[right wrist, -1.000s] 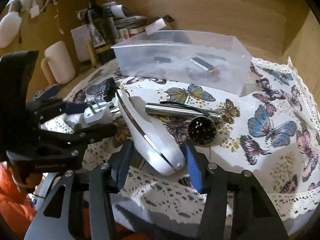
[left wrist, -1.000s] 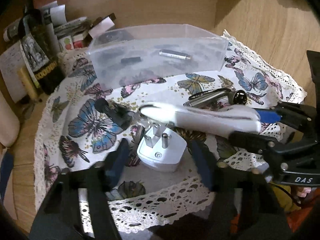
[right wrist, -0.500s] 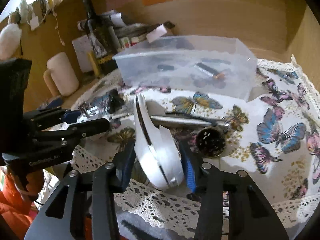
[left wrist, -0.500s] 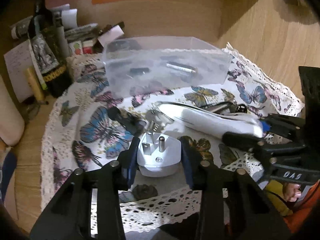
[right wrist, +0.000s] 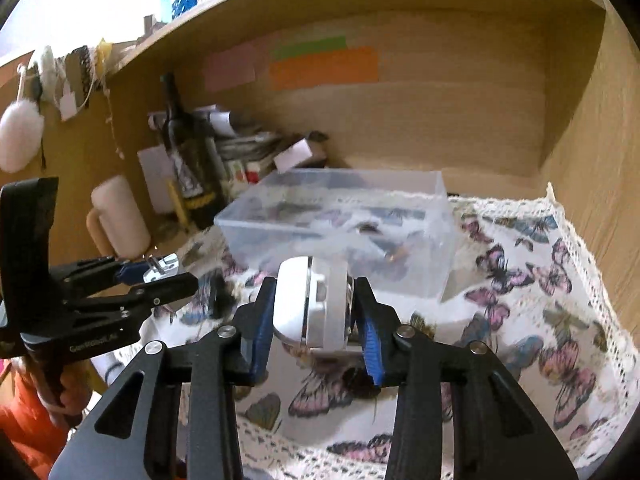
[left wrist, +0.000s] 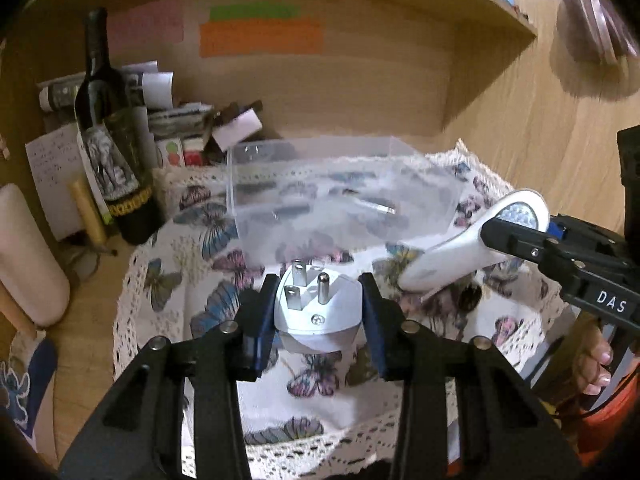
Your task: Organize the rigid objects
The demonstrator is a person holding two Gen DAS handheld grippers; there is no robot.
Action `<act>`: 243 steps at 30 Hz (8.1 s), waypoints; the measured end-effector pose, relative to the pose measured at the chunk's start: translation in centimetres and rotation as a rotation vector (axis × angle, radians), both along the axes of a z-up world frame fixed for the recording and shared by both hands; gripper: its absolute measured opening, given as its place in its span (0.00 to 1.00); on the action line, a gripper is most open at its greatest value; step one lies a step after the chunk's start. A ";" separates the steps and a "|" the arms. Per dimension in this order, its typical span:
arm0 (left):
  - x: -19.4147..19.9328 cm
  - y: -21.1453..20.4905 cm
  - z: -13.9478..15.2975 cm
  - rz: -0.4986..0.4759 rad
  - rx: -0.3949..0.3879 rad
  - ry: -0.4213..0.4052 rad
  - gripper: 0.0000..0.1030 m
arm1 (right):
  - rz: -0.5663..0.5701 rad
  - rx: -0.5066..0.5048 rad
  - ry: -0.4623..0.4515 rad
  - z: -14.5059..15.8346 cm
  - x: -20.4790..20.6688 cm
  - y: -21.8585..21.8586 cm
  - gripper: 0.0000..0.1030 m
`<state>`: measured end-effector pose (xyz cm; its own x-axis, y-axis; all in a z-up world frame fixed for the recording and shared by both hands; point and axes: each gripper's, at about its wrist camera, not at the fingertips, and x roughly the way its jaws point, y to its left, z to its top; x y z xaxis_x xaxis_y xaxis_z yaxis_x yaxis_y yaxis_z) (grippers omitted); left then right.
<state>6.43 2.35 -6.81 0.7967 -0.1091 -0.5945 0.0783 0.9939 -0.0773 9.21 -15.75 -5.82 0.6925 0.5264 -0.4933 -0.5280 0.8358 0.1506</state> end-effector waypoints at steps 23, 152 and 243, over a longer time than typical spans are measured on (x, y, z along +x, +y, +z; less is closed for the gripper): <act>8.1 2.5 6.2 0.018 0.019 -0.055 0.38 | -0.111 0.028 -0.201 8.3 6.6 -1.1 0.33; 13.9 3.2 1.9 0.068 0.021 0.082 0.22 | -0.114 -0.079 -0.012 2.9 13.2 0.9 0.30; 5.0 -1.3 -1.6 -0.070 0.067 0.152 0.22 | 0.011 -0.201 0.072 -1.8 4.4 0.6 0.14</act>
